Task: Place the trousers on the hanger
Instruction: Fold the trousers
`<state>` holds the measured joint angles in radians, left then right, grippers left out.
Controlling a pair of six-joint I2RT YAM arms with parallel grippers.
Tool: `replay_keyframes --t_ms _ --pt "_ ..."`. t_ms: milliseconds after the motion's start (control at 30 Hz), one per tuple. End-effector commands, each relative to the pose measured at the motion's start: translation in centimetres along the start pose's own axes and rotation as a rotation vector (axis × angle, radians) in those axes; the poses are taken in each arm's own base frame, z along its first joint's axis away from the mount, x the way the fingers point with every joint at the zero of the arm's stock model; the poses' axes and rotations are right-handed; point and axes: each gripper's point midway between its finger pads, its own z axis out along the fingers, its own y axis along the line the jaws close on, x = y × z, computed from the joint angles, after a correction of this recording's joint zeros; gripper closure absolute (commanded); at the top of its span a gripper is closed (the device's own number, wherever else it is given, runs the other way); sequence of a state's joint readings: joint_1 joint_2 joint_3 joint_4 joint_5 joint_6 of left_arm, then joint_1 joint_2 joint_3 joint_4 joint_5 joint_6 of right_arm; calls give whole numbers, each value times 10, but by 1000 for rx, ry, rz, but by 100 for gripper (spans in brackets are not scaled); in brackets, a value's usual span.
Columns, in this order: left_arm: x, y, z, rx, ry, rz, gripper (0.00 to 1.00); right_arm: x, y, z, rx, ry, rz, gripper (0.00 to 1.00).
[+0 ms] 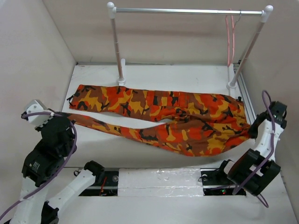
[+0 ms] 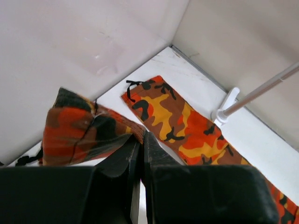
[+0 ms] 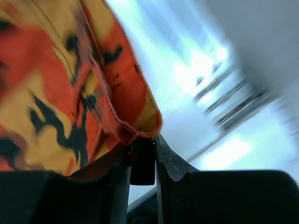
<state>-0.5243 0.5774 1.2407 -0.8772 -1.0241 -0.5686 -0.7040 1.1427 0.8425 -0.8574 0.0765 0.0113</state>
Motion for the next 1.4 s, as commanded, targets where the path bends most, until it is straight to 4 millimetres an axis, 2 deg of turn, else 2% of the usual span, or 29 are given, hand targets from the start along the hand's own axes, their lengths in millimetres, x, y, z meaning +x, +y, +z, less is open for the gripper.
replay_keyframes --t_ms 0,67,100,200,333,367,400,467,533,567,633,667,700,767,800,833,867,933,967,1000,1067,1100,1167,1200,1233,1267,1300,1333,1367 --pt "-29 12 -3 -76 -84 -1 100 -83 -23 -74 181 -303 -138 96" --pt "-39 10 -5 -84 -103 1 100 -81 -23 -96 233 -327 -233 96" --pt "-47 14 -6 -108 -132 1 100 -79 -33 -110 287 -372 -236 96" --pt "-58 9 -8 -93 -151 1 100 -61 -36 -123 304 -361 -282 97" --pt "-42 9 -6 -73 -134 43 100 -58 -30 -128 267 -326 -375 96" --pt "-36 7 -5 -60 -117 60 100 -64 -27 -129 255 -340 -399 96" --pt "-32 9 -5 -57 -113 66 100 -69 -16 -126 211 -354 -435 96" --pt "-7 10 1 -60 -102 143 100 -86 -7 -112 196 -350 -444 96" --pt "14 -8 8 -28 -91 186 100 -108 9 -99 130 -365 -445 97" --pt "21 -17 10 -16 -78 169 100 -113 17 -77 111 -299 -450 97" --pt "43 -41 18 -21 -48 194 100 -129 35 -62 44 -293 -450 100" --pt "55 -55 22 -3 -23 196 100 -133 44 -46 15 -254 -457 100" --pt "65 -59 27 -26 -7 193 100 -139 49 -43 -3 -258 -455 100" --pt "115 -74 51 -52 105 275 100 -149 57 -36 -29 -282 -455 100" --pt "122 -76 69 -63 167 274 100 -151 61 -28 -39 -267 -461 100" --pt "122 -33 111 -228 224 247 100 -160 62 -29 -36 -283 -471 100" --pt "129 -32 122 -215 283 187 100 -167 59 -18 -35 -258 -463 100" --pt "123 -38 128 -218 282 178 100 -171 65 -16 -63 -262 -469 100" --pt "116 -35 132 -249 271 164 100 -182 63 -20 -67 -276 -453 100" --pt "113 -28 137 -288 282 148 100 -184 66 -11 -88 -250 -448 100" --pt "100 -20 156 -336 284 98 100 -200 72 -13 -109 -270 -438 100" --pt "107 -20 166 -364 300 116 100 -204 77 -11 -125 -272 -433 100" --pt "92 -28 180 -389 254 120 100 -213 88 3 -163 -272 -416 100" --pt "98 -34 199 -397 251 142 100 -224 95 3 -189 -296 -413 100" --pt "88 -39 211 -402 232 142 100 -229 102 17 -211 -286 -406 100" --pt "86 -40 221 -432 221 161 100 -235 106 22 -222 -289 -404 100" --pt "95 -51 244 -446 249 186 100 -248 111 18 -237 -315 -399 100" --pt "97 -53 255 -475 251 204 100 -253 116 23 -257 -311 -395 100" --pt "98 -58 265 -485 254 218 100 -253 122 40 -272 -280 -394 100"
